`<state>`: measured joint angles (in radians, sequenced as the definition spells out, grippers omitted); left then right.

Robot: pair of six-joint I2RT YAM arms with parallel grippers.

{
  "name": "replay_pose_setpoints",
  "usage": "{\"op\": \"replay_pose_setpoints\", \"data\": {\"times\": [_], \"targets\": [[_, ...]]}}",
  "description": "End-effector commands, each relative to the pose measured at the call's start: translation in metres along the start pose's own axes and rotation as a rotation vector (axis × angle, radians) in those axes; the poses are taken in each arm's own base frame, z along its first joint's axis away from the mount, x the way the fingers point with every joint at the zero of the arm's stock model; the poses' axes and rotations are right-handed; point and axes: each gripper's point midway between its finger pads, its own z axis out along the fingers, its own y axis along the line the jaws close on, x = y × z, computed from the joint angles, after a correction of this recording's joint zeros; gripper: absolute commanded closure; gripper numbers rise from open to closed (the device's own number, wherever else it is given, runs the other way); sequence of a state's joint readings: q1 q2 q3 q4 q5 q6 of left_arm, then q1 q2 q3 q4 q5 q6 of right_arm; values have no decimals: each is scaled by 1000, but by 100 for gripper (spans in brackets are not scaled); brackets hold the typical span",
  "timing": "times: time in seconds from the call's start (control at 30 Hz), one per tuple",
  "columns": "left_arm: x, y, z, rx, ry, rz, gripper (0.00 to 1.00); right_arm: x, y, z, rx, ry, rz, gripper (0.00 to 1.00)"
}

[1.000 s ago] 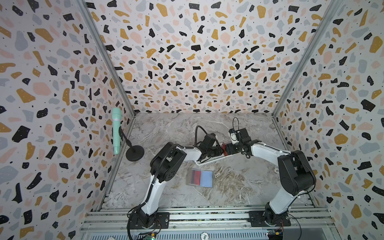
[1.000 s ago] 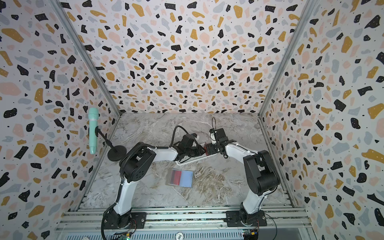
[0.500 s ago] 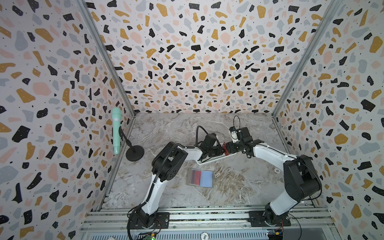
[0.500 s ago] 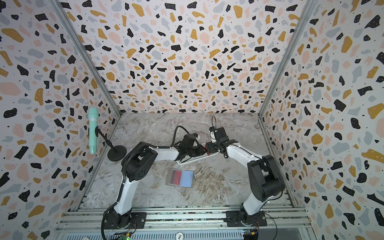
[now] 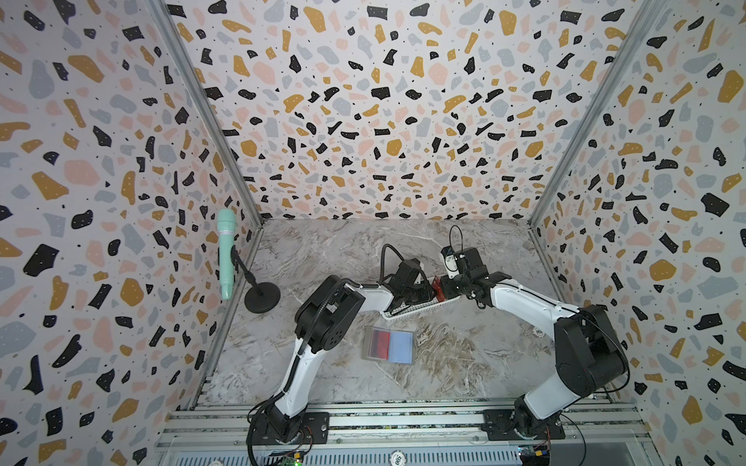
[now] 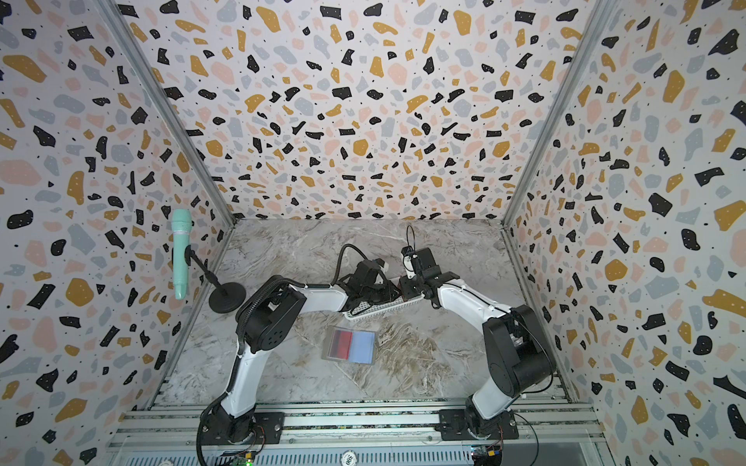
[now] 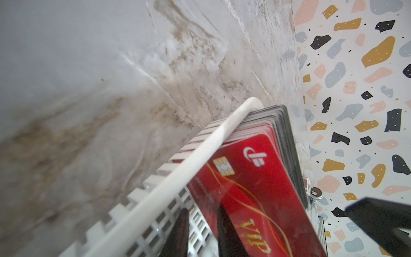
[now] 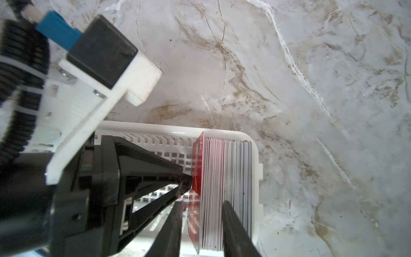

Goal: Insert credit cards into a card holder
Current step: Pick up the credit card from the storage box.

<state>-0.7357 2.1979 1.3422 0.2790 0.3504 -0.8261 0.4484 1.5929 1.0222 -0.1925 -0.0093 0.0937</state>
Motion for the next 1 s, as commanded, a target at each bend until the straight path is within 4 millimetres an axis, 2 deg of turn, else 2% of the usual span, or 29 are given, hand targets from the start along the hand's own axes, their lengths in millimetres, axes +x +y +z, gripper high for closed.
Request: {"op": "replay_pose_setpoints", "data": {"times": [0.0, 0.3, 0.67, 0.77, 0.97], "targets": [[-3, -13, 4, 43, -7, 19, 75, 5, 0, 3, 6, 20, 4, 73], [-3, -13, 4, 44, -5, 20, 75, 13, 7, 9, -9, 40, -1, 80], [-3, -13, 4, 44, -5, 18, 75, 19, 7, 15, -6, 59, -1, 83], [-3, -15, 4, 47, -6, 21, 75, 18, 8, 14, -4, 55, -1, 89], [-5, -18, -1, 45, -10, 33, 75, 10, 5, 6, 18, 25, 38, 94]]}}
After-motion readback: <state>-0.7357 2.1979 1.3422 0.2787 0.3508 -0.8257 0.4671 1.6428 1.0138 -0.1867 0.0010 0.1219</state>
